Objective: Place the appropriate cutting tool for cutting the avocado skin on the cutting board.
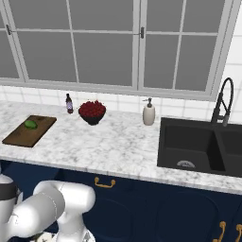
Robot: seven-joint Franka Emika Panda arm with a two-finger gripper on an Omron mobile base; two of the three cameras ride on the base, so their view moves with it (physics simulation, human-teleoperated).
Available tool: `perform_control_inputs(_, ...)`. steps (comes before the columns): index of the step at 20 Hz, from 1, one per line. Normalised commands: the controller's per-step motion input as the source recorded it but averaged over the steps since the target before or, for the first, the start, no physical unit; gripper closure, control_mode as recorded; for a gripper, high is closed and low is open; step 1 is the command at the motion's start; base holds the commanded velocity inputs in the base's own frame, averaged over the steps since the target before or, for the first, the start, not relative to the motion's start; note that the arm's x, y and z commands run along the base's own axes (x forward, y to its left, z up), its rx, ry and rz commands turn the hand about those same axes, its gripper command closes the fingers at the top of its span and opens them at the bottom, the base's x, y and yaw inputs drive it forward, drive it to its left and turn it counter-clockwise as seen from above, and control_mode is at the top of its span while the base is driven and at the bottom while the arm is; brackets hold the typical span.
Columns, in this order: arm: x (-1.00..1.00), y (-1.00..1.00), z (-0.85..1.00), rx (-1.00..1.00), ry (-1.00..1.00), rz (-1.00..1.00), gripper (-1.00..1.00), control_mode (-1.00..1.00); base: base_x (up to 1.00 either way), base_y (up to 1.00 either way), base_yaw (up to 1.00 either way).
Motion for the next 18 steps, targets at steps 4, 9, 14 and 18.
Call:
perform_control_inputs(4, 0.07, -0.13, -0.23, 0.0, -0.18, 0.14, -1.0, -1.0, 0.0, 0.0, 0.0)
perform_control_inputs(9, 0.31, -0.08, -0.25, 0.0, -0.09, 0.16, -1.0, -1.0, 0.0, 0.0, 0.0)
perform_control_inputs(14, 0.34, -0.03, -0.42, 0.0, 0.0, 0.15, -1.0, -1.0, 0.0, 0.0, 0.0)
perform_control_inputs(18, 0.48, 0.0, -0.46, 0.0, 0.06, 0.14, -1.0, -1.0, 0.0, 0.0, 0.0)
